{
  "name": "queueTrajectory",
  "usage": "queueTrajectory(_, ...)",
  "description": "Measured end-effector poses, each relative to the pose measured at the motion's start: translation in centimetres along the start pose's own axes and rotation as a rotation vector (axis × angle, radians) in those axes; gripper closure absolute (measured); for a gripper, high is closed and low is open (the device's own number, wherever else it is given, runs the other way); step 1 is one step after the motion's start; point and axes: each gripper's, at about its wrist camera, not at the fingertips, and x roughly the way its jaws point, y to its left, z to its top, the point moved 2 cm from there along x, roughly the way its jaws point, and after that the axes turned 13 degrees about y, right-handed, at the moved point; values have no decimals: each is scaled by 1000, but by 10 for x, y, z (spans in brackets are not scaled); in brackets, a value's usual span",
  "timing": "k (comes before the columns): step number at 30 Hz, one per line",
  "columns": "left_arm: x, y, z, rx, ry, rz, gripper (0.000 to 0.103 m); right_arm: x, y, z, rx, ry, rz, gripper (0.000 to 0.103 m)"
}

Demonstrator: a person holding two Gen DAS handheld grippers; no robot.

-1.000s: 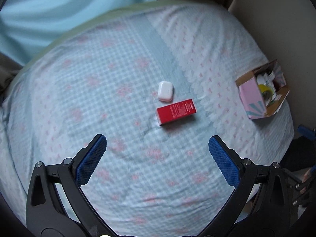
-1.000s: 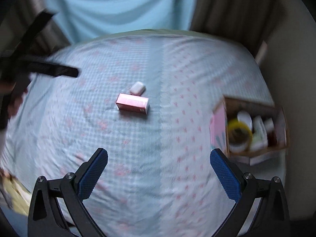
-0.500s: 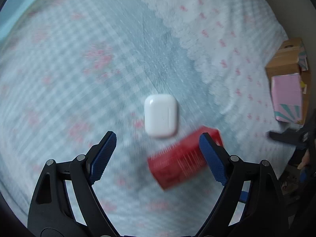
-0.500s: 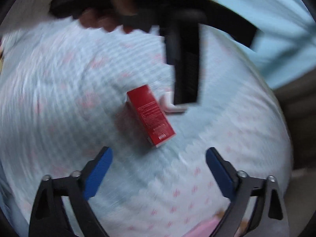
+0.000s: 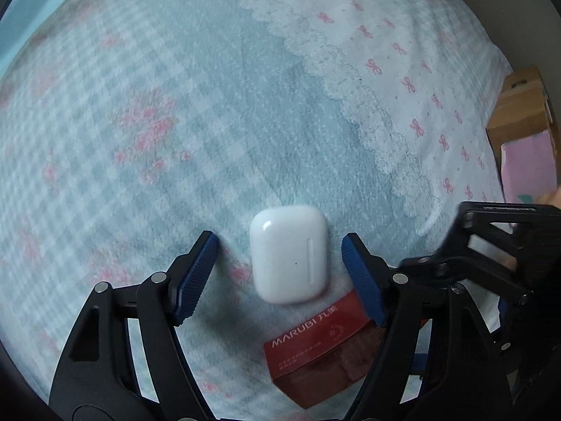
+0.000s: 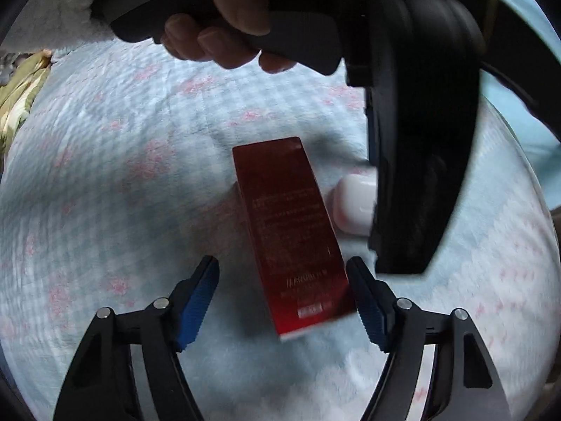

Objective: Organize rigid objects
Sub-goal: 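Grasp the white earbud case with the left tool while the right tool grasps the red MARUBI box, then carry the earbud case and red box into the cardboard box and release them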

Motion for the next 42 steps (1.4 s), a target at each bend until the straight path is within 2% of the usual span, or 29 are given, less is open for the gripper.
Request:
queueTrajectory(1,3,-6,0,12,-6,27,42,3,0,3,-10,-6,0,35)
queueTrajectory(3,3,-15,-2,40,-20,56,45,8,1,7,-17,-10,0,36)
queueTrajectory(5,2,-18,-6,55,-29,59,58,11,1,13,1,-16,5,37)
queueTrajectory(7,-2,-15,-10,53,-36,52,63,13,2,19,30,-23,6,38)
queueTrajectory(9,-3,-9,-12,42,-35,4,63,13,2,24,58,-26,-2,42)
queueTrajectory(10,-3,-7,-12,40,-35,-5,63,13,1,26,75,-27,-1,49)
queueTrajectory(16,-10,-13,-16,50,-43,10,63,9,5,33,95,-10,0,60)
queueTrajectory(22,-34,-7,-36,-9,-74,-24,63,-2,8,29,189,0,40,61)
queueTrajectory(23,-33,1,-32,-18,-79,-27,63,-5,9,27,214,-2,45,61)
queueTrajectory(31,-74,18,-67,-91,-128,-45,63,-45,20,2,422,-28,62,61)
queueTrajectory(35,-102,11,-92,-113,-154,-59,63,-78,22,-2,504,-28,36,61)
queueTrajectory(37,-121,2,-107,-111,-173,-62,63,-102,23,-15,559,-20,29,61)
queueTrajectory(42,-162,-27,-130,-100,-204,-64,63,-144,47,-21,722,-10,61,61)
